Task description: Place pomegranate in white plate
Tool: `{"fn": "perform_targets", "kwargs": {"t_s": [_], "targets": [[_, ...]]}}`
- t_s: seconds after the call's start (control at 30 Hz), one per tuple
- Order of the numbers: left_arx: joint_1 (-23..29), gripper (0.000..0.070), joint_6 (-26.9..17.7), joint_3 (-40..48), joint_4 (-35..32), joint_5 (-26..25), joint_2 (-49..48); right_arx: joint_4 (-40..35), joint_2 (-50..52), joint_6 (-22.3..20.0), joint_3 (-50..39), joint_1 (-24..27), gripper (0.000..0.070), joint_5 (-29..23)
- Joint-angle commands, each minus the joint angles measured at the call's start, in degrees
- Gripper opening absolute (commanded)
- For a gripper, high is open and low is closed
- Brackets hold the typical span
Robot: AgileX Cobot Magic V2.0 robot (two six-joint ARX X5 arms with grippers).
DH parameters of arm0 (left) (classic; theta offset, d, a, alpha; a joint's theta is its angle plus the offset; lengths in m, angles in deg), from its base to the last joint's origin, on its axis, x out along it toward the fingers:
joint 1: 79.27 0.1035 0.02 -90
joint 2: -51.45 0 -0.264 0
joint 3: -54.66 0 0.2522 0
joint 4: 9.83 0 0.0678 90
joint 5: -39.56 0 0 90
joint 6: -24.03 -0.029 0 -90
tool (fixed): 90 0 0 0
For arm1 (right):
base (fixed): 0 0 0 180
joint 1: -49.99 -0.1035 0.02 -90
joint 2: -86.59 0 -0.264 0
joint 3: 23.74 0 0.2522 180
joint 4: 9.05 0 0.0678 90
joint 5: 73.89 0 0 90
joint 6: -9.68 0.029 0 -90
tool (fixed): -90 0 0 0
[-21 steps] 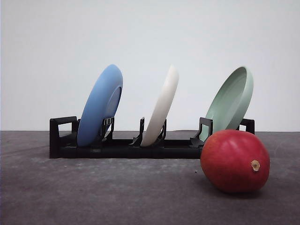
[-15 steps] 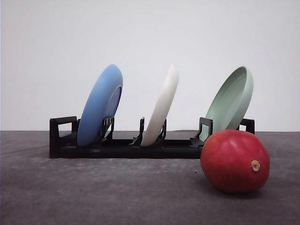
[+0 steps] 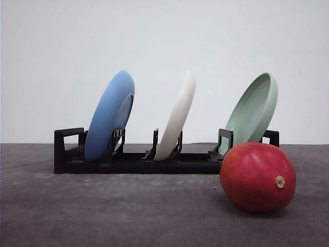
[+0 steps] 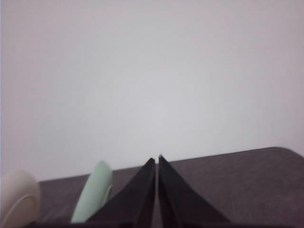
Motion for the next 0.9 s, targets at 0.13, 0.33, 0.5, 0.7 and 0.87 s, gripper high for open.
{"fn": "perform_targets", "kwargs": {"t_s": [0.13, 0.33, 0.5, 0.7, 0.87], "targets": [[0.1, 0.0013, -5.8, -10.4, 13.0, -0.6, 4.2, 16.2, -2.8, 0.8, 10.2, 0.0, 0.0002, 0.6], [0.1, 0.0013, -8.5, -18.9, 24.0, -3.7, 10.9, 28.9, -8.5, 0.8, 17.6, 0.0, 0.0002, 2.1], [0.1, 0.0013, -13.0, -24.0, 30.6, -7.7, 17.6, 33.0, -14.3, 0.7, 20.3, 0.0, 0.0003, 6.5], [0.0, 0.0012, -17.2, -26.8, 32.0, -13.0, 25.6, 33.0, -21.9, -1.0, 20.4, 0.0, 0.0002, 13.0], [-0.6, 0.0012, -20.9, -28.4, 32.7, -13.9, 31.5, 32.7, -27.2, -3.9, 20.4, -0.6, 0.0003, 15.8]]}}
